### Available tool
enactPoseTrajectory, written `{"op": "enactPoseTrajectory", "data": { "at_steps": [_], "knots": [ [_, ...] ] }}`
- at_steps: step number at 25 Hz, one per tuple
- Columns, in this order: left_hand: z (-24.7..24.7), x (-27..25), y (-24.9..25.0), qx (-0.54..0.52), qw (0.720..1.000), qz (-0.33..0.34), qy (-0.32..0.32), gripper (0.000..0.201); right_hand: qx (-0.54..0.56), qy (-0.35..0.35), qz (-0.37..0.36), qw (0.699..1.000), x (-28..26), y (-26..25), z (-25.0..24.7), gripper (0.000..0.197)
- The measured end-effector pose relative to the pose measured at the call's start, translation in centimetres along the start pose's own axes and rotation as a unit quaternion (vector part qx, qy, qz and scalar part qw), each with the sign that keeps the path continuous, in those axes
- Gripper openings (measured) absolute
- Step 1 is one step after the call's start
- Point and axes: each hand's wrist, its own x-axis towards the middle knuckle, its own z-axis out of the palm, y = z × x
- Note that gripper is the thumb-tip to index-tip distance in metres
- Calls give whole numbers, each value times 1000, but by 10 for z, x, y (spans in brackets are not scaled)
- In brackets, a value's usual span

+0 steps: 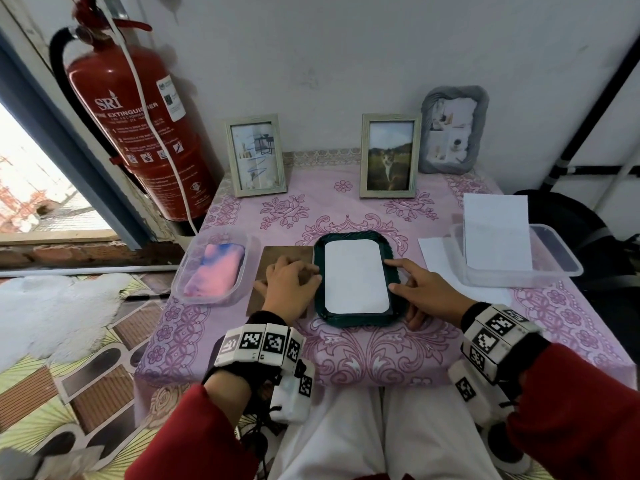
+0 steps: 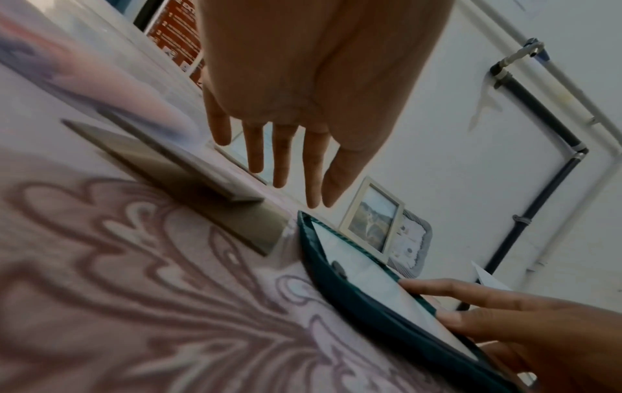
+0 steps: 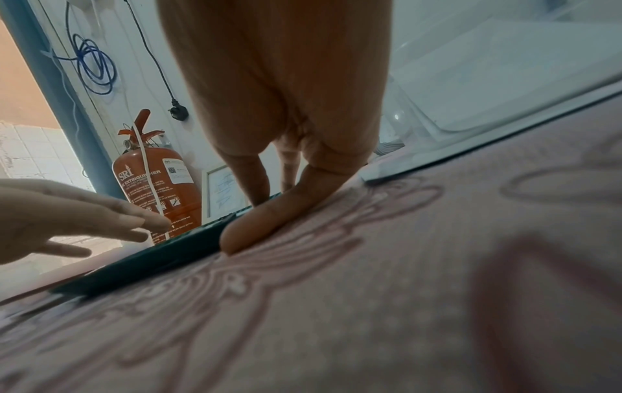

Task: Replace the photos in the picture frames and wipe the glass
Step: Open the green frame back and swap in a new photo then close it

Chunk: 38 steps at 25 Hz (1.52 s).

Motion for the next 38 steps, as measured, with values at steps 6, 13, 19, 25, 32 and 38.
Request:
{"op": "enactPoseTrajectory", "data": {
  "at_steps": [6, 13, 19, 25, 32, 38],
  "knots": [
    [10, 1, 21, 53, 997, -34, -33, 33, -10, 2, -8, 1000, 0, 1, 1, 45],
    [12, -1, 26, 22, 997, -65, -19, 36, -20, 11, -12, 1000, 2, 4, 2, 44],
    [14, 0, 20, -73, 996, -49, 28, 30, -31, 13, -15, 999, 2, 5, 3, 43],
    [13, 9, 10, -289, 956, -42, 28, 21, -35, 19, -8, 999, 2, 3, 3, 39],
    [9, 17, -6, -324, 944, -23, 52, 20, -12, 12, -12, 1000, -2, 0, 3, 46],
    [10, 17, -6, -339, 939, -8, 62, 26, -21, 14, -13, 1000, -8, -6, 2, 47]
  ]
}}
